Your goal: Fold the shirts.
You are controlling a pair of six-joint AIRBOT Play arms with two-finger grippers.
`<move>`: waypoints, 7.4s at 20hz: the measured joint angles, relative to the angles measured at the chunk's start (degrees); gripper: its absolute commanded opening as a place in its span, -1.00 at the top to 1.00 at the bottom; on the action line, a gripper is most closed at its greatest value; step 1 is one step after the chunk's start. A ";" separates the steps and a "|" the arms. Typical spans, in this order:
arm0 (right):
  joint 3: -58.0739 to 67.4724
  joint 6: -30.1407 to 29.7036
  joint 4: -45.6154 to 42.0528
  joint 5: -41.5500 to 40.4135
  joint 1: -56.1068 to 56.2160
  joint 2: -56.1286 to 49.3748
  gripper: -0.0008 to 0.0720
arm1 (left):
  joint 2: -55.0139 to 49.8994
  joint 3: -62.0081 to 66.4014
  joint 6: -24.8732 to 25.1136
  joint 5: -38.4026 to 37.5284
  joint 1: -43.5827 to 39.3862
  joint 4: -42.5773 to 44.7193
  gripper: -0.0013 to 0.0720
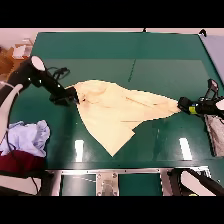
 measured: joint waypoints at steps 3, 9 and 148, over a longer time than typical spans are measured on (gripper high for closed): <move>2.16 0.02 0.37 0.00 -1.62 -1.33 0.93 | 5.86 -14.27 -0.35 6.43 -0.92 -3.45 -0.76; 3.30 0.04 1.18 0.55 -2.45 -3.04 0.93 | 9.70 -30.71 4.33 25.20 -4.98 -18.95 -0.24; -13.44 -2.99 7.45 23.08 -19.82 13.51 0.93 | 54.82 -50.23 7.91 6.12 16.26 -25.68 0.89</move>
